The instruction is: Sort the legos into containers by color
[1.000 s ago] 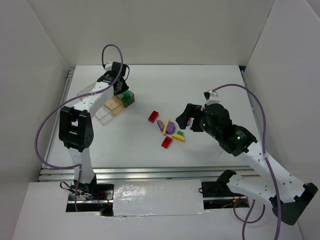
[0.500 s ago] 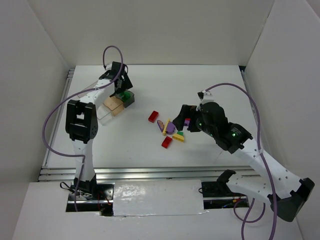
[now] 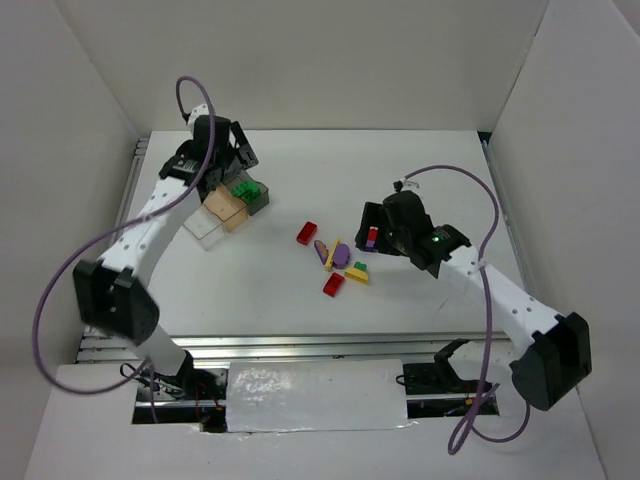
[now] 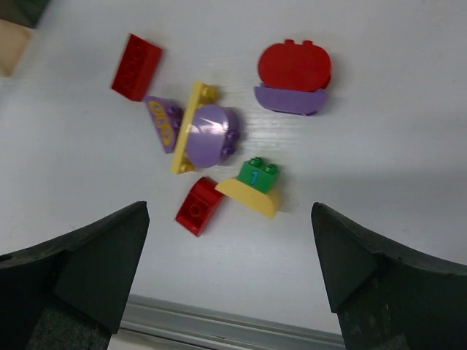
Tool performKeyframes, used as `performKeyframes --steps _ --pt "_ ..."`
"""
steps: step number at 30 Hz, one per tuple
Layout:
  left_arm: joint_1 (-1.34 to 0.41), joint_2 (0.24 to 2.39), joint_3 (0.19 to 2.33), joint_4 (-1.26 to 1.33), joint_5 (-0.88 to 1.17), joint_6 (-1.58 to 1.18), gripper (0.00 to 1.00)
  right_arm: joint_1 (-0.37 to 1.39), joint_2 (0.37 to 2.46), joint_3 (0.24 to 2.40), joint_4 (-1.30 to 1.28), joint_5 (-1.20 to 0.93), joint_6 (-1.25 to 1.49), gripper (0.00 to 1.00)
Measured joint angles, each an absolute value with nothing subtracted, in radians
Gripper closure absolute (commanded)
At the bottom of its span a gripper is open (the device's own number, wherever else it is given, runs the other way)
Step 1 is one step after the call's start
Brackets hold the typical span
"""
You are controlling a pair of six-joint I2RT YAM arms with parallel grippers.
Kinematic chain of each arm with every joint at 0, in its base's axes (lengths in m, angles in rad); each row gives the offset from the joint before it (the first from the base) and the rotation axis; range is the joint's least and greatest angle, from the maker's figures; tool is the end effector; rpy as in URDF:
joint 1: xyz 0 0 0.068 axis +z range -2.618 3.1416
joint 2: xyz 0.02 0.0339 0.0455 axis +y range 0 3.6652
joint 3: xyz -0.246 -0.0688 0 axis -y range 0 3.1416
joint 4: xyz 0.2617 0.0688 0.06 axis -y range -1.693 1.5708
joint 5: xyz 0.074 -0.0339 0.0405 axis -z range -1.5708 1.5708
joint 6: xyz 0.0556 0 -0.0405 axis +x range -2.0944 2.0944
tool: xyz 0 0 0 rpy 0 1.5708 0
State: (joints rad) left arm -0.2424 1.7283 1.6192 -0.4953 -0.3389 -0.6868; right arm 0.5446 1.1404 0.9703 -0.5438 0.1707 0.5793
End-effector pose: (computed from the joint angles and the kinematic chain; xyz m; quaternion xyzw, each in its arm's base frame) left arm 0.4212 -0.0851 0.3158 -0.2688 0.8341 -0.0717 0.4763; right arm 0.2468 0.1384 0.2676 0.0511 0.9056 0.1550 0.3916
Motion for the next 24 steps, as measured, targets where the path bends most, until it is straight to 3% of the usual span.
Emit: performKeyframes --steps 8,19,24 --pt "-0.426 1.195 1.301 -0.479 -0.305 -0.678 0.0 0.541 1.321 0.958 -0.535 0.202 0.622 0.04" --pt "-0.431 1.002 1.051 -0.639 -0.273 -0.569 0.0 0.569 1.549 0.927 -0.474 0.22 0.716 0.16" --pt "-0.434 0.966 1.015 -0.643 -0.265 -0.546 0.0 0.581 1.585 0.924 -0.44 0.224 0.747 0.31"
